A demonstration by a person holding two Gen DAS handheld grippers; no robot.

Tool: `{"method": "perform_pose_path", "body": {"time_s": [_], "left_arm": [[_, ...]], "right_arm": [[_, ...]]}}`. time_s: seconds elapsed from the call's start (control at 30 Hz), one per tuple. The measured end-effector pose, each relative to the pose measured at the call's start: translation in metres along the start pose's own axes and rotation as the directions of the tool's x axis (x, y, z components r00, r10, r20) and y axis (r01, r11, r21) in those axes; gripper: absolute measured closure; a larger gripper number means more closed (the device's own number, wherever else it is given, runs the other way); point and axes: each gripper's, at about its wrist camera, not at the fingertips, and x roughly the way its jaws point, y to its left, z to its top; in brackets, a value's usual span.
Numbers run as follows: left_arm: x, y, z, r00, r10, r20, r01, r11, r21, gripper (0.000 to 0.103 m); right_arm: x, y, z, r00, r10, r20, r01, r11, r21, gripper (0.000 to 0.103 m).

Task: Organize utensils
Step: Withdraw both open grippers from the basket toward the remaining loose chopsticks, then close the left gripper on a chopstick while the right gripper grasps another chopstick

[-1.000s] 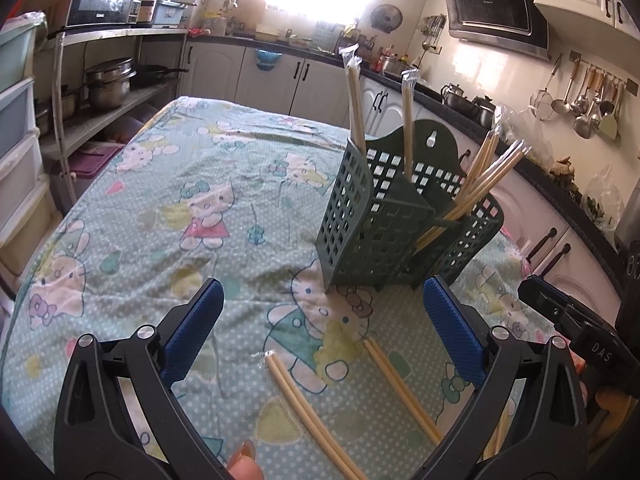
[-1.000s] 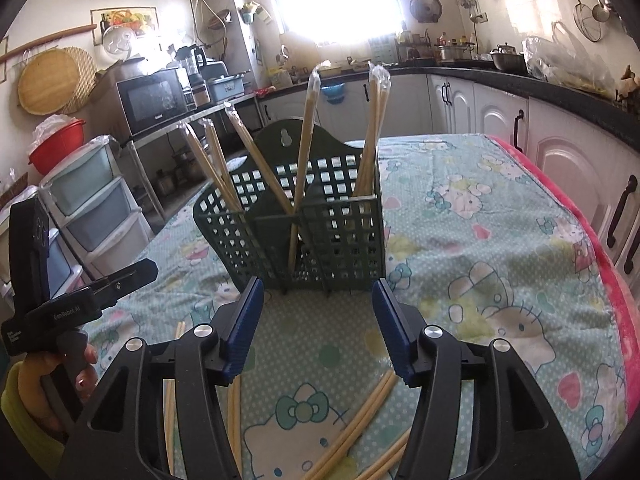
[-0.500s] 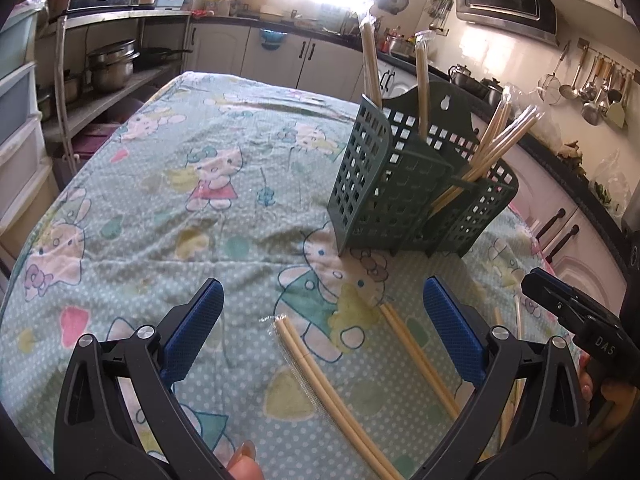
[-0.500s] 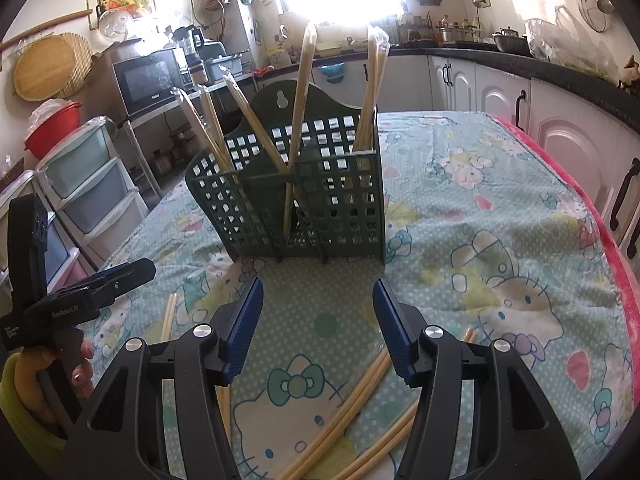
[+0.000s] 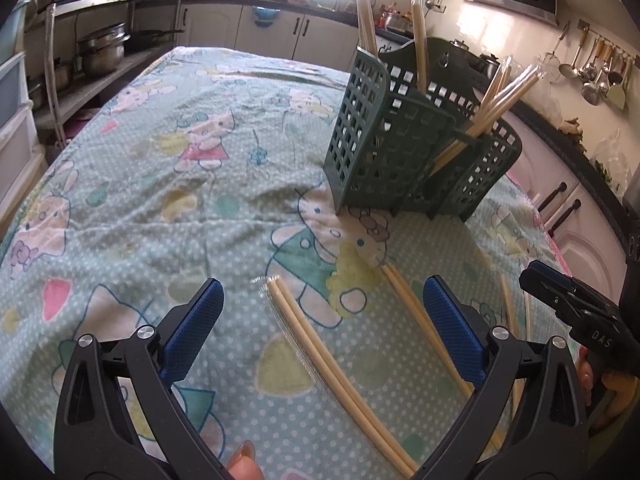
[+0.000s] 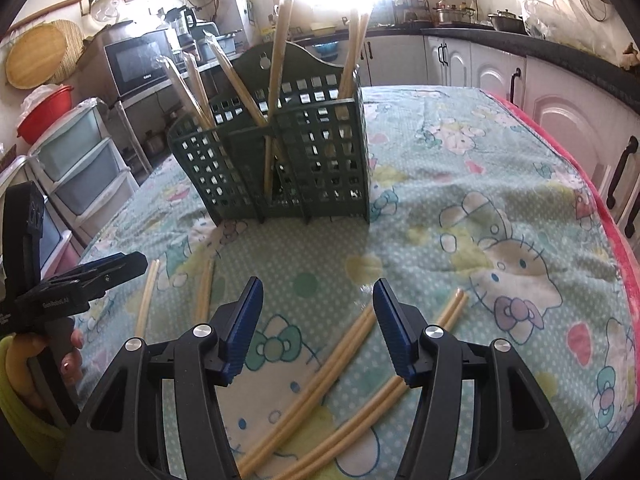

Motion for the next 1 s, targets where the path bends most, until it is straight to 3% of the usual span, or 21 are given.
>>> {"method": "perform_pose_path", "body": {"time_s": [0.5, 0.67, 1.0], "left_arm": [[0.015, -0.002, -0.015, 0.992, -0.105, -0.073, 0.103, 0.994, -0.037, 0.015], [0.019, 0.004, -0.013, 0.992, -0.105, -0.075, 0.1, 0.993, -0.064, 0.032], [0.03, 0.012, 0.001, 0.996, -0.052, -0.076, 0.045, 0.996, -0.08, 0.055]], "right_arm": [[0.021, -0.016, -0.013, 0.995, -0.007, -0.104, 0.012, 0.999, 0.049, 0.048], [0.029, -0.012, -0.012, 0.992, -0.015, -0.124, 0.019, 0.999, 0.031, 0.047], [0.041, -0.008, -0.006, 0.988, -0.034, -0.149, 0.035, 0.999, 0.005, 0.047]]}}
